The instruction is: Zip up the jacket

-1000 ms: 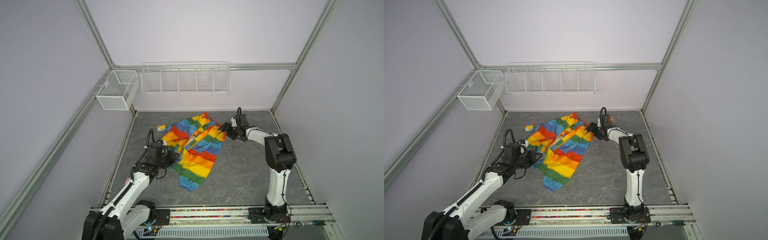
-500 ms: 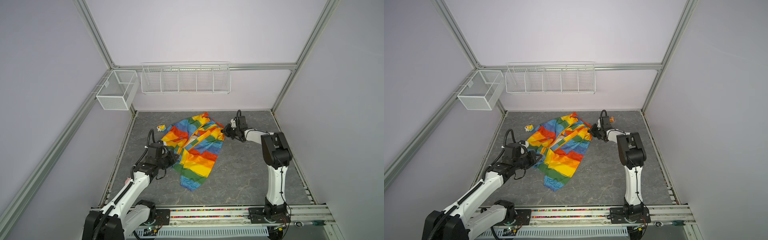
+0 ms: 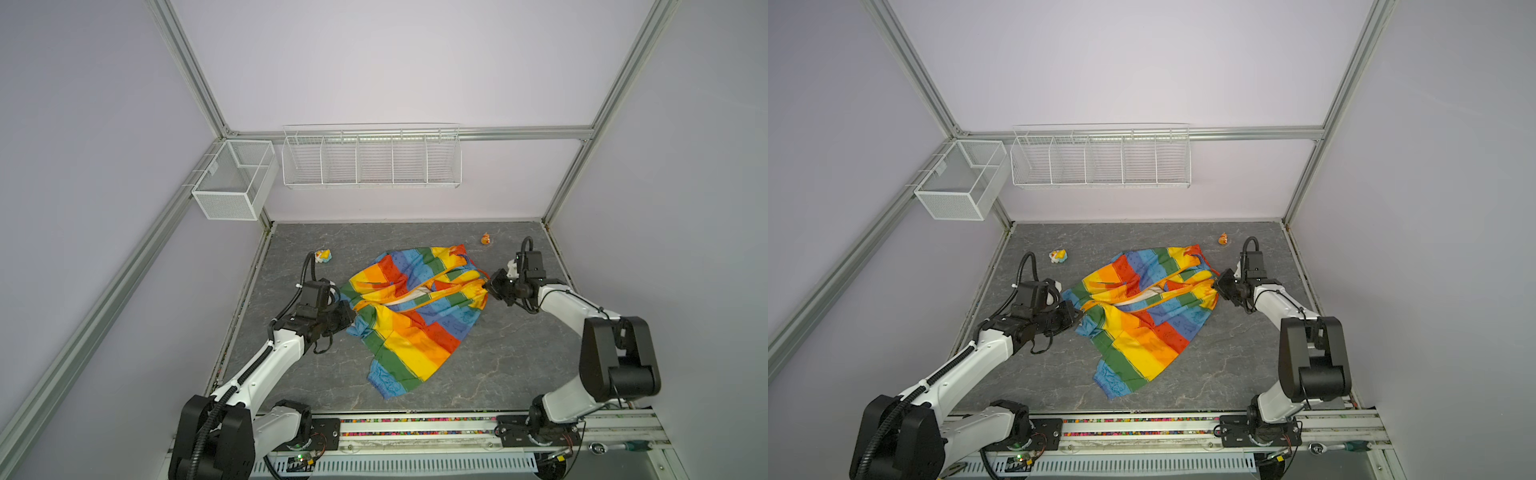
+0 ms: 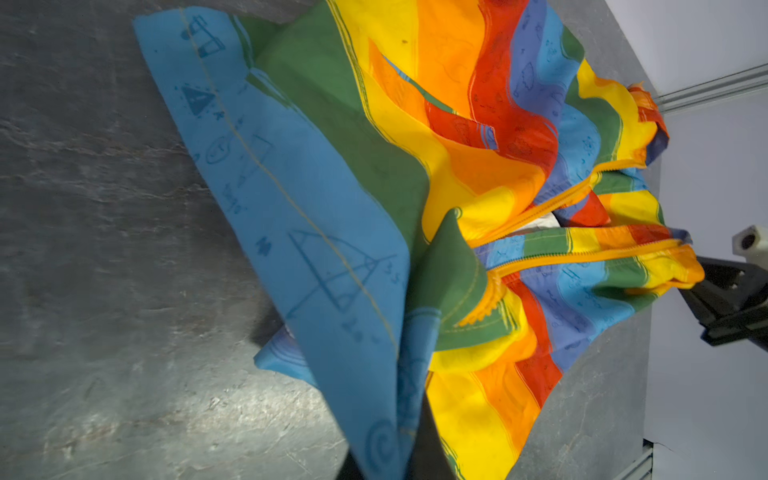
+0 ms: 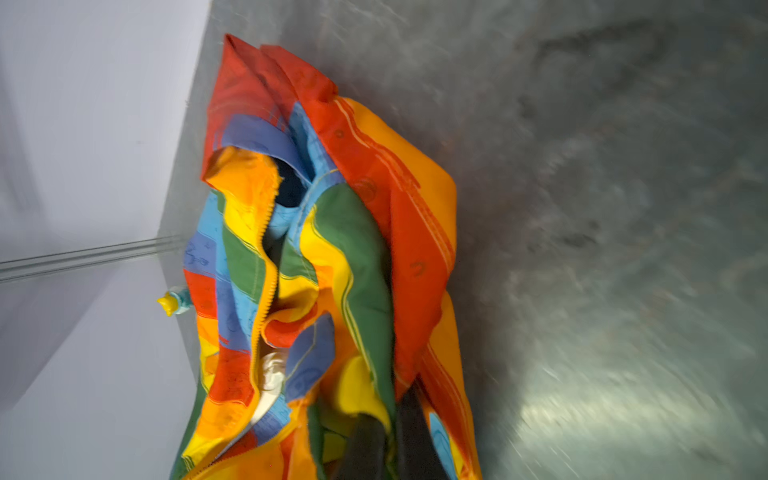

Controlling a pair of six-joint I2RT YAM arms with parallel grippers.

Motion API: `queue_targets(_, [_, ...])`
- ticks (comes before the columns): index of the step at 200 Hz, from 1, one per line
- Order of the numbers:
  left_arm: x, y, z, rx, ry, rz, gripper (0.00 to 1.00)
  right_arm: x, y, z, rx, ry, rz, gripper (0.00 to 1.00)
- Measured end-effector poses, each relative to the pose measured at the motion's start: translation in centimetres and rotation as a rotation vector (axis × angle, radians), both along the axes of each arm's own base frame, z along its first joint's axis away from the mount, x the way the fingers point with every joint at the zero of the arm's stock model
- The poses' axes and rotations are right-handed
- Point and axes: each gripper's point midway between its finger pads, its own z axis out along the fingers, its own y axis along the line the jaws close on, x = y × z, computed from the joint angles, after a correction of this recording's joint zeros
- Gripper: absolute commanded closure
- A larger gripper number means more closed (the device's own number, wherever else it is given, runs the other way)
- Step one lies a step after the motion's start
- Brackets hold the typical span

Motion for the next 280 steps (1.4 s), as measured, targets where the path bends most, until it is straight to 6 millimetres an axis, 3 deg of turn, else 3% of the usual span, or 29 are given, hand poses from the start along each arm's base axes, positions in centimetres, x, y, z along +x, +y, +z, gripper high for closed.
queue_targets(21, [0.5, -0.4, -0.2, 0.012, 0.014, -0.029, 1.0, -2.8, -2.4, -1.5, -0.031, 0.068, -0.043, 0.93])
queue_targets(44, [0.3, -0.9, -0.5, 0.003, 0.032, -0.066, 1.0, -4.4, -5.1, -3.1, -0.044, 0.124, -0.097, 0.93])
queue_targets(57, [0.0, -1.3, -0.6, -0.013, 0.042, -0.092, 1.0, -4.5, -5.9, -3.6, -0.042, 0.136, -0.107, 0.83])
queue_targets(84, [-0.5, -1.9, -0.4, -0.043, 0.052, -0.131, 1.0, -4.4, -6.5, -3.7, -0.044, 0.125, -0.09, 0.45])
queue_targets(100, [-0.8, -2.2, -0.4, -0.056, 0.059, -0.149, 1.0, -4.0, -6.6, -3.0, -0.05, 0.102, -0.09, 0.34])
queue_targets(115, [-1.0, -2.4, -0.4, -0.064, 0.066, -0.162, 1.0, -3.4, -6.8, -1.4, -0.068, 0.047, -0.079, 0.31])
queue_targets(151, [-1.4, -2.6, -0.4, -0.075, 0.079, -0.175, 1.0, 0.1, -6.8, 4.9, -0.108, -0.146, -0.048, 0.34])
queue_targets(176, [-1.5, -2.7, -0.4, -0.082, 0.081, -0.181, 1.0, 2.1, -5.5, 7.0, -0.102, -0.215, 0.003, 0.4])
queue_targets(198, [-1.6, -2.7, -0.3, -0.085, 0.082, -0.183, 1.0, 3.4, -3.2, 6.2, -0.078, -0.204, 0.073, 0.46])
queue_targets(213, [-1.6, -2.7, -0.4, -0.085, 0.084, -0.183, 1.0, 4.0, -1.6, 4.8, -0.06, -0.174, 0.117, 0.56])
queue_targets(226, [-1.6, -2.7, -0.4, -0.086, 0.085, -0.183, 1.0, 4.3, -0.7, 3.5, -0.043, -0.141, 0.132, 0.57])
queue_targets(280, [-1.6, -2.7, -0.4, -0.085, 0.086, -0.183, 1.0, 5.8, -0.3, 0.4, -0.02, -0.072, 0.111, 0.57])
